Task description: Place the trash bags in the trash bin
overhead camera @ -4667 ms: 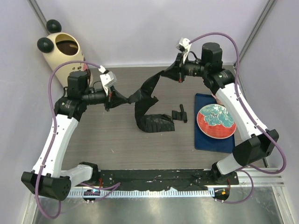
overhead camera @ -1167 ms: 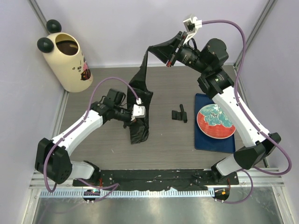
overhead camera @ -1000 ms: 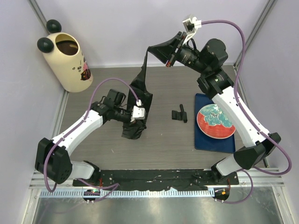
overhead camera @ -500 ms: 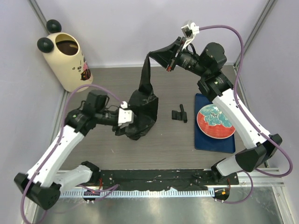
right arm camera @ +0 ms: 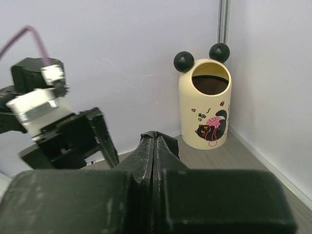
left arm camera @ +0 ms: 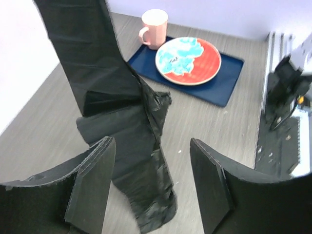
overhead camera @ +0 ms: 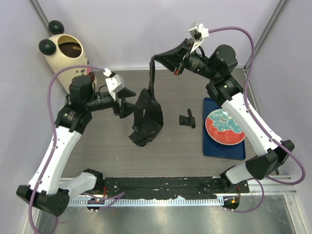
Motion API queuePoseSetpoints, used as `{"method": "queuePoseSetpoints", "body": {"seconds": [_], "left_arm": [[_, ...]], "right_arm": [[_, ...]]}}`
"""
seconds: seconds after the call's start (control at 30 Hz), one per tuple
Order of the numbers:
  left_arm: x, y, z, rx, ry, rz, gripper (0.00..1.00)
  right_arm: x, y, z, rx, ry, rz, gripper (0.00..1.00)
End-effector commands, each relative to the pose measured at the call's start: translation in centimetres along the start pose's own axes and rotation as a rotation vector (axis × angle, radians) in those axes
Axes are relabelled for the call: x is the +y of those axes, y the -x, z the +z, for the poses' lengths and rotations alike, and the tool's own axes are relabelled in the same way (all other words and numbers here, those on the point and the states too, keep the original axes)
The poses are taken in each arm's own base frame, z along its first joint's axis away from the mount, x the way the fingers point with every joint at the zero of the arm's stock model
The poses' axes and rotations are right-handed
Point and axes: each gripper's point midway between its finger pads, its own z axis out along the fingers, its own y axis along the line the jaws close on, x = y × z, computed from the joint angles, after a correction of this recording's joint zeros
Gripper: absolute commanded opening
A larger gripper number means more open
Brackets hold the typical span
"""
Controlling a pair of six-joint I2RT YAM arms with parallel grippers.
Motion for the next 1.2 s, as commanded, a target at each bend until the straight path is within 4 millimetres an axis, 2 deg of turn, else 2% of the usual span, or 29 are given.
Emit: {"method": "queuePoseSetpoints", "body": {"seconds": [0.0, 0.03, 0.07, 0.13, 0.17, 0.23, 0.37, 0.7, 0.93, 1.17], "left_arm": [[1.5, 2.9, 2.9, -0.159, -0.058, -0.286, 0.63], [2.1, 2.2, 3.7, -0.146, -0.070, -0.321, 0.60], [2.3, 2.4, 4.0, -0.157, -0.079, -0.321, 0.56], [2.2, 1.7, 4.7, -0.161, -0.115, -0.373, 0.49], [2.3, 2.7, 4.8, -0.210, -0.134, -0.328, 0.42], [1.8, 2.3, 5.1, -0.228, -0.174, -0.380, 0.37], [2.4, 2.0, 6.1, -0.237, -0.221, -0.413, 0.27], [1.6, 1.0, 7.2, -0.222, -0.297, -0.433, 0.26], [1.0, 0.1, 7.6, -0.202, -0.327, -0.464, 0.31], [2.0, -2.1, 9.7, -0.160, -0.243, -0.491, 0.47]], "right_arm": [[0.9, 2.5, 0.0, -0.072, 0.033, -0.052, 0.01], [1.0, 2.5, 0.1, -0.071, 0.036, -0.047, 0.01], [0.9, 2.6, 0.0, -0.075, 0.033, -0.049, 0.01], [1.0, 2.6, 0.1, -0.074, 0.036, -0.043, 0.01], [1.0, 2.6, 0.1, -0.075, 0.036, -0.042, 0.01], [1.1, 2.6, 0.1, -0.075, 0.043, -0.038, 0.01], [1.1, 2.7, 0.2, -0.080, 0.046, -0.028, 0.01], [0.9, 2.6, 0.7, -0.086, 0.050, -0.016, 0.01], [-0.1, 2.4, 1.1, -0.092, 0.015, -0.010, 0.01], [-1.1, 3.0, 1.0, -0.115, -0.047, -0.017, 0.01]]}}
